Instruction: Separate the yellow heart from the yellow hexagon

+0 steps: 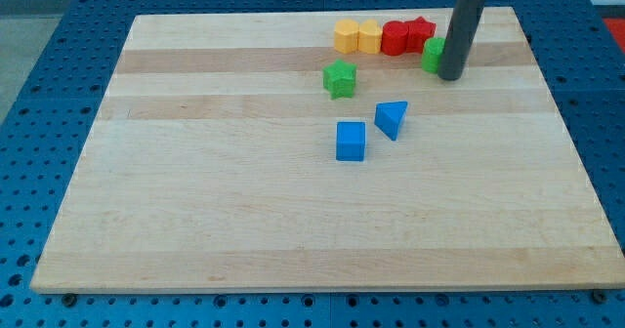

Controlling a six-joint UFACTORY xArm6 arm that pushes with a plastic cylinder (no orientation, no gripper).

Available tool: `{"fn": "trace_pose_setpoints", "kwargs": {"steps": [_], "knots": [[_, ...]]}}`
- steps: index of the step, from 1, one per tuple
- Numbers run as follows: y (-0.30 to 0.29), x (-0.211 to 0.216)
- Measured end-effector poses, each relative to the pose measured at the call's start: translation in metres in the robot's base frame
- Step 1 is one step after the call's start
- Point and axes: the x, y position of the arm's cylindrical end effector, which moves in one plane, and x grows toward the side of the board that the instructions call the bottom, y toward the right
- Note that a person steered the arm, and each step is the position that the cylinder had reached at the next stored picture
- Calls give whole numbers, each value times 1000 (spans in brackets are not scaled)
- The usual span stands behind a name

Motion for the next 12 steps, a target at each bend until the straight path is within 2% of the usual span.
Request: {"fn": "trace_pose_setpoints", "kwargs": {"steps": [1,2,3,4,6,7,10,12], "knots": [[-4,-11],[-4,4],[-32,49],[-97,61],[-174,61],[-191,42],[-119,3],[-97,-28]]}}
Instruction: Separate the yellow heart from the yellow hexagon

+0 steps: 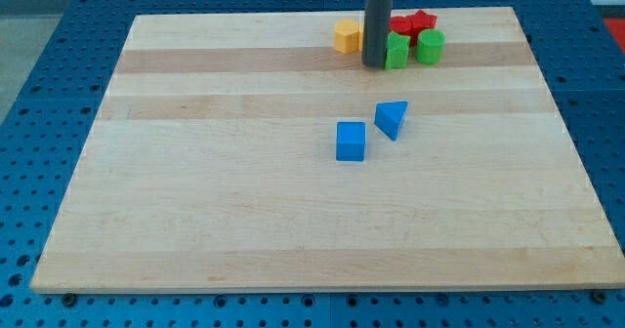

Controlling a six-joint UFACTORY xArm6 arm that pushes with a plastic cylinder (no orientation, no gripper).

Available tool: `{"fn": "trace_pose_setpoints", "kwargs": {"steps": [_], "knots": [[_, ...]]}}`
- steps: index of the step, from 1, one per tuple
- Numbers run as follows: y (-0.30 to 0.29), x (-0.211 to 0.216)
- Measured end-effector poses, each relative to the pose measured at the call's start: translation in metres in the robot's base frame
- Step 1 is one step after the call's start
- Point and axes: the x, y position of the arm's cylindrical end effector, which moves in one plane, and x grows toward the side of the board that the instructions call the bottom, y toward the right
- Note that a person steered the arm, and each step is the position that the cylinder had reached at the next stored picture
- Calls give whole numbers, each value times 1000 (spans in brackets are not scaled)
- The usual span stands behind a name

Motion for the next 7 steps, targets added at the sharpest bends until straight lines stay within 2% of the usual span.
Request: {"fn": "trace_pose_setpoints", "kwargs": {"steps": [2,3,4,5,7], "knots": [[-9,1],[-41,12],[-102,17],[-142,2],[-148,-48]]}}
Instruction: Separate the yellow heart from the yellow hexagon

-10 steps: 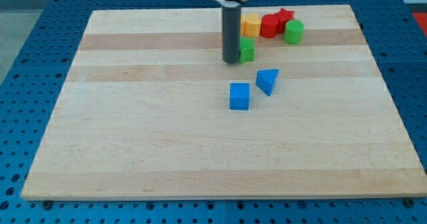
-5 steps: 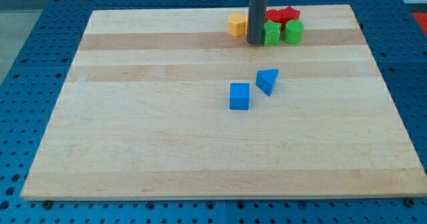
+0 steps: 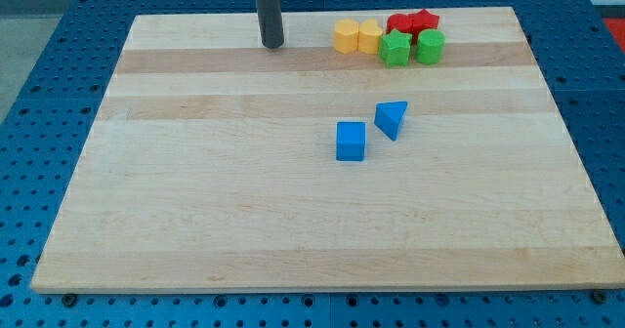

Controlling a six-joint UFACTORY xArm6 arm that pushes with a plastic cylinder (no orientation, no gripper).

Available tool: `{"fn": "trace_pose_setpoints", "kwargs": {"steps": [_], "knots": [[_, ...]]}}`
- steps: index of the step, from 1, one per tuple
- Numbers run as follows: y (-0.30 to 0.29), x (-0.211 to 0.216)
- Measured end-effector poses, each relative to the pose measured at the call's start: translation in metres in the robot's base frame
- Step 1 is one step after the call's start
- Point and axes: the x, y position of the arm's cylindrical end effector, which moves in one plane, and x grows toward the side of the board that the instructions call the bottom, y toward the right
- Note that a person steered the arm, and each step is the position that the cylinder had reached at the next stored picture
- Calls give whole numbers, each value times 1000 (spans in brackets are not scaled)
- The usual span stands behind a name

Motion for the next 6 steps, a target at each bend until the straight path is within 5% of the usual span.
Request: {"fn": "trace_pose_setpoints", "kwargs": {"steps": [3,6], "knots": [[28,-58],[100,-61]]}}
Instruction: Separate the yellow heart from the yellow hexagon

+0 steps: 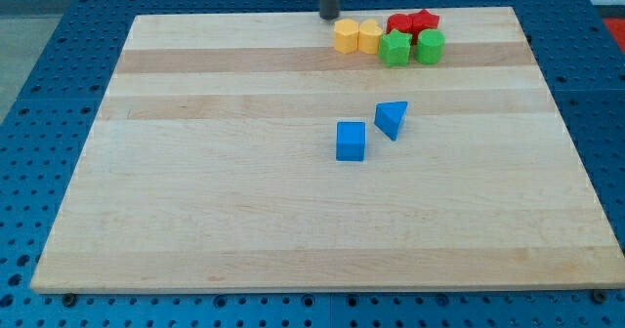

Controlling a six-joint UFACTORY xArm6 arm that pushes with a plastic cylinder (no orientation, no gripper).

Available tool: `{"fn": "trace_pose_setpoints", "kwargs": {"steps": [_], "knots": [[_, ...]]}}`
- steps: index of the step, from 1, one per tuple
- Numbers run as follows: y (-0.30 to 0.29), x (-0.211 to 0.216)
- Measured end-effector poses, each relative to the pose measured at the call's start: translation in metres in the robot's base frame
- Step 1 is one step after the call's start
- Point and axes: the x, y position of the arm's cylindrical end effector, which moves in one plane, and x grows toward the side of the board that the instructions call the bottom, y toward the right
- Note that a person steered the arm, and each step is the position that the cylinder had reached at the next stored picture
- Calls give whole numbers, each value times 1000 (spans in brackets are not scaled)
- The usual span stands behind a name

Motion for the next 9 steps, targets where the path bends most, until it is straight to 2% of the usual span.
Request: {"fn": "trace_pose_setpoints", "kwargs": {"steps": [2,3,7,9], "knots": [[94,-1],[103,0],[26,55],[4,132]]}}
